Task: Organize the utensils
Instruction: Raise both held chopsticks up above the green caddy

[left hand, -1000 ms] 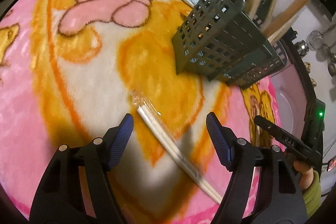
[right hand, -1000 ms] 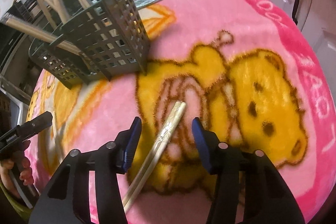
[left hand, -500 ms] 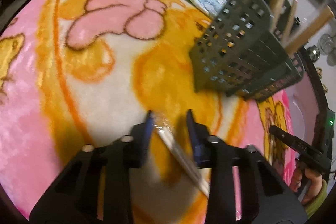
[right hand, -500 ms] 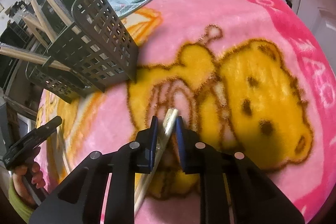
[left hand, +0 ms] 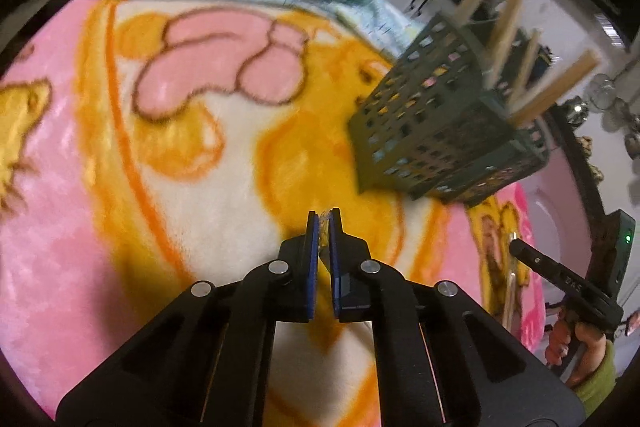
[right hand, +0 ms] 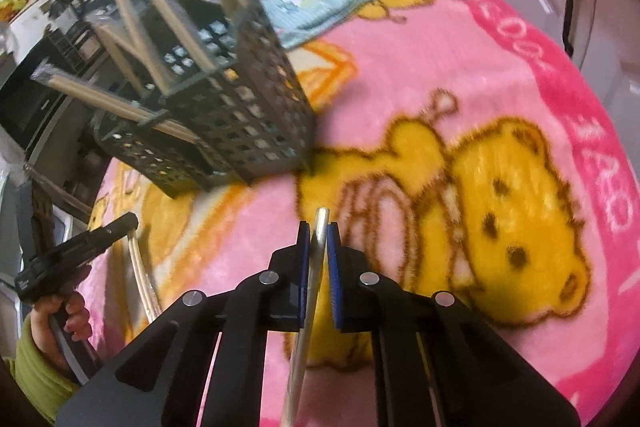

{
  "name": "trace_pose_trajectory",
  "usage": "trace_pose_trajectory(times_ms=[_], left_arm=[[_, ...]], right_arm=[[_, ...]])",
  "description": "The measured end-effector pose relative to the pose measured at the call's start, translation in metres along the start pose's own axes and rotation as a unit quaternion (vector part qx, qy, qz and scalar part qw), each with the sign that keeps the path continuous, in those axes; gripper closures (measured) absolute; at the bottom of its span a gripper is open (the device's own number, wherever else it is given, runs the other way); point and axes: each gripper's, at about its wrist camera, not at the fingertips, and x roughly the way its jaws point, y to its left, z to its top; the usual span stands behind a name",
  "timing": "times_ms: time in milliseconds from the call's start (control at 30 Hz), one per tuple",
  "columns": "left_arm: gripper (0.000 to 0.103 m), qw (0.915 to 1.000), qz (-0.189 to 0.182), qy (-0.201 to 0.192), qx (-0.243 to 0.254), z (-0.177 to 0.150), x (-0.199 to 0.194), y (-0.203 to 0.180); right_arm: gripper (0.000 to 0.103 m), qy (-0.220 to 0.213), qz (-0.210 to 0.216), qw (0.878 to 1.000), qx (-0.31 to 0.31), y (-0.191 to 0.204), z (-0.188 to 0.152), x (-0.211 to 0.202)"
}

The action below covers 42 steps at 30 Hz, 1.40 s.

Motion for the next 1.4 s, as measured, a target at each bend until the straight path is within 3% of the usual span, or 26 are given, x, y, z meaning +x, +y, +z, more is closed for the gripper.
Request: trace_pose_trajectory(times_ms=[400,800,1400], left_arm=[[0.101,0.9952,-0.044,-0.067,0.056,0.007,-0.056,-0.047],[0.101,0.9836,-0.085,-0.119,0.106,0.013,-0.101,-0.088],[0.101,0.9646,-0.115,-0.188,0.145,0.038,-0.154,-0.123]], right_arm=[[0.096,-0.067,0.013,0.995,-0.071,0.043,0.012,-0.051],[0.096,-0.132,0.027,0.983,-0.128,0.08,0.019,-0.095],[0.096,-0.216,0.055,0.959,-0.172,0.116,0.039,-0.142]])
